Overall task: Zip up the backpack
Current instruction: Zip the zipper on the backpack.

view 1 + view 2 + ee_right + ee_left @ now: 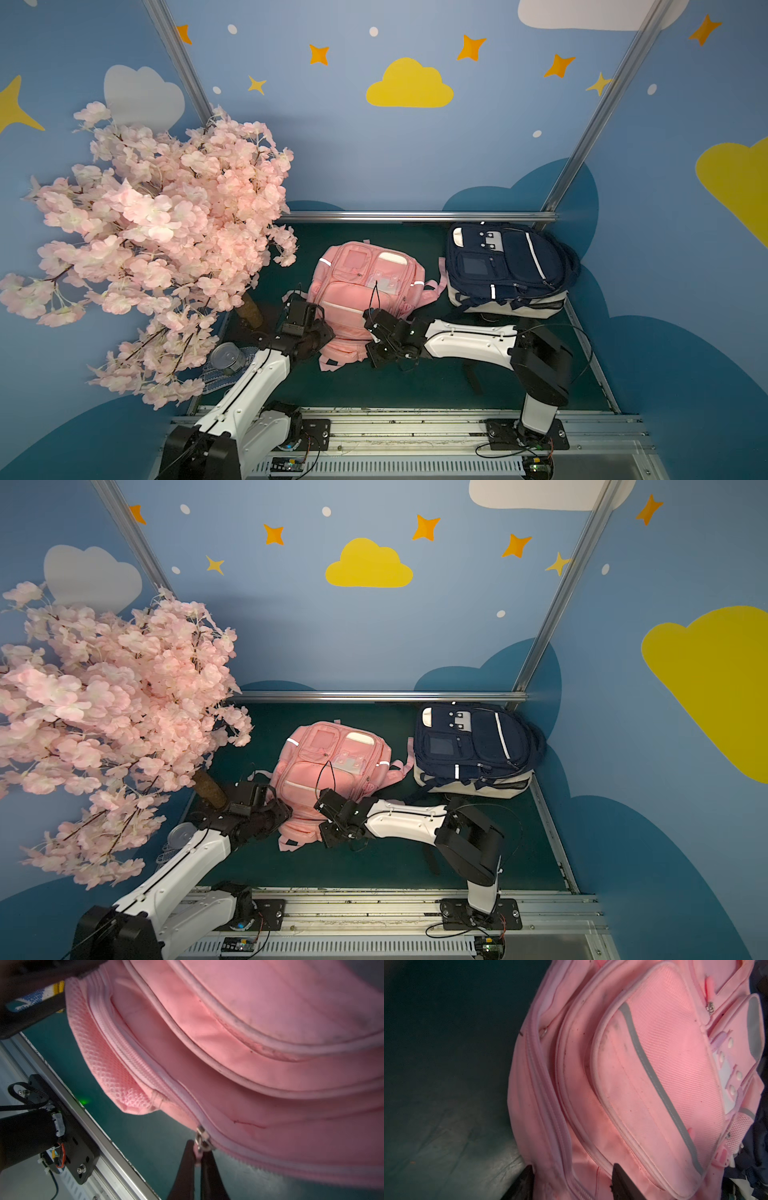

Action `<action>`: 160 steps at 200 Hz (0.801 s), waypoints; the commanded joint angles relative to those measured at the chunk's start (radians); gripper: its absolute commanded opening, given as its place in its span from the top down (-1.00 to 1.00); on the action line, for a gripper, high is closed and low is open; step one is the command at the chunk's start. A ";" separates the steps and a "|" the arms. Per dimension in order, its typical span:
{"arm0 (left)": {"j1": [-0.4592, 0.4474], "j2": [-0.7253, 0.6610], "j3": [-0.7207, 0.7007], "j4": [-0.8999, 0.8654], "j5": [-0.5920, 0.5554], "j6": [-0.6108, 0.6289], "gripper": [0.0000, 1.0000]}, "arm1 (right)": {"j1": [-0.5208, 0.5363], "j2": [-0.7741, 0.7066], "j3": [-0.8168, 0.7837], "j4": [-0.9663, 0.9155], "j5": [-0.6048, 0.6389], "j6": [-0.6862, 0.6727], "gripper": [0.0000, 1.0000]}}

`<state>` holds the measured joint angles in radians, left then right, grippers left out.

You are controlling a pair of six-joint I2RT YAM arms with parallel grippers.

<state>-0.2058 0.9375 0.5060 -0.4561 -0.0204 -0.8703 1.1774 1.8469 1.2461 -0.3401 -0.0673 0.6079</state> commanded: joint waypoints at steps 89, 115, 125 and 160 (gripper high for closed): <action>-0.282 -0.130 -0.086 0.000 0.002 -0.286 -0.60 | 0.017 0.027 0.073 0.019 -0.028 -0.026 1.00; -0.298 -0.005 -0.089 0.114 -0.011 -0.284 -0.59 | 0.026 0.020 0.062 0.020 -0.026 -0.035 1.00; -0.299 0.031 -0.084 0.132 -0.022 -0.276 -0.57 | 0.029 0.016 0.058 0.018 -0.026 -0.039 1.00; -0.288 0.076 -0.093 0.154 -0.057 -0.264 -0.12 | 0.020 -0.012 0.020 0.009 -0.008 -0.030 1.00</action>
<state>-0.4995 0.9947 0.4206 -0.3401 -0.0265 -1.1496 1.1893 1.8755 1.2930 -0.3393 -0.0757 0.5880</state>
